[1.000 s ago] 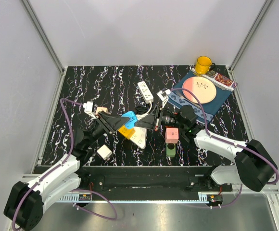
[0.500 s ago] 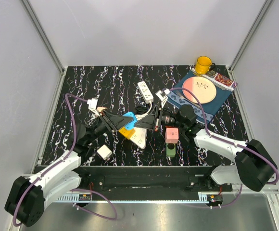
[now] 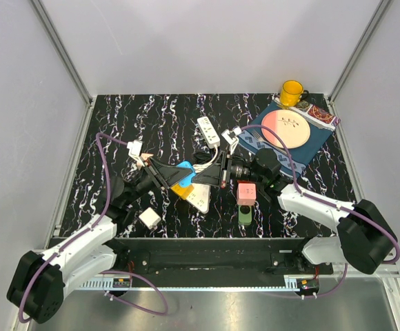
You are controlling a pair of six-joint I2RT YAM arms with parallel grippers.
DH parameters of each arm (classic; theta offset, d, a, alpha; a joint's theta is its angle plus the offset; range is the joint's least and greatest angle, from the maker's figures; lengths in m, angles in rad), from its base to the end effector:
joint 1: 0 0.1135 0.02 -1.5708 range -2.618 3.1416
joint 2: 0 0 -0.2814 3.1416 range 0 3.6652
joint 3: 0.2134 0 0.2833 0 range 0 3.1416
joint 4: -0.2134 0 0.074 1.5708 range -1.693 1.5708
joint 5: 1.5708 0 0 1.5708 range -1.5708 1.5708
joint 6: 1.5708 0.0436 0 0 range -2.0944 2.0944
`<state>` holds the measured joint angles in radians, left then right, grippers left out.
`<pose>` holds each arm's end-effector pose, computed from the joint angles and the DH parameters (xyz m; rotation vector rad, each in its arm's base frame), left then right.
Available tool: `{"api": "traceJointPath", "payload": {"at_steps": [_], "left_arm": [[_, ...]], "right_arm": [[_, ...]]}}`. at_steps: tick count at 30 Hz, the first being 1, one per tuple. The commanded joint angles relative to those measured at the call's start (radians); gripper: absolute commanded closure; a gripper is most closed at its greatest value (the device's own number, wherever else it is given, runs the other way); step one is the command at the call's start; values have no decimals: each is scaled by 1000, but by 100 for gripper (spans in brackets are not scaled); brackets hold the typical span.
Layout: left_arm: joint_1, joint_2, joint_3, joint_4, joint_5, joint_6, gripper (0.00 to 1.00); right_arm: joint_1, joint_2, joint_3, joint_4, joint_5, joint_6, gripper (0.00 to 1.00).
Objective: Insert the plug
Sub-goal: Adjust the socket at the center of the board.
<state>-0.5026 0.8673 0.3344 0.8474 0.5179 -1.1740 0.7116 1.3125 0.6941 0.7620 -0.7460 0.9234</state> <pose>0.1765 -0.1217 0.2737 0.0214 1.5216 -1.7168 0.2180 0.2271 0.2891 -0.5541 1.6799 1.7895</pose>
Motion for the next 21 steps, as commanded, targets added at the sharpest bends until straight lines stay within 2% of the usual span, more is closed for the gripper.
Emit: {"api": "traceJointPath", "payload": {"at_steps": [1, 7, 14, 15, 17, 18, 21], "left_arm": [[-5, 4, 46, 48, 25, 17, 61], [-5, 2, 46, 44, 21, 20, 69], [-5, -19, 41, 18, 10, 34, 93], [-7, -25, 46, 6, 7, 49, 99], [-5, -43, 54, -50, -1, 71, 100], [-5, -53, 64, -76, -2, 100, 100], [-5, -89, 110, -243, -31, 190, 100]], "right_arm": [[11, 1, 42, 20, -12, -24, 100], [19, -2, 51, -18, -7, -52, 100], [23, -21, 58, -105, 13, -100, 99], [23, -25, 58, -124, 20, -109, 93], [23, -48, 58, -191, 46, -139, 84], [23, -58, 61, -217, 57, -168, 72], [22, -102, 67, -340, 120, -234, 50]]}}
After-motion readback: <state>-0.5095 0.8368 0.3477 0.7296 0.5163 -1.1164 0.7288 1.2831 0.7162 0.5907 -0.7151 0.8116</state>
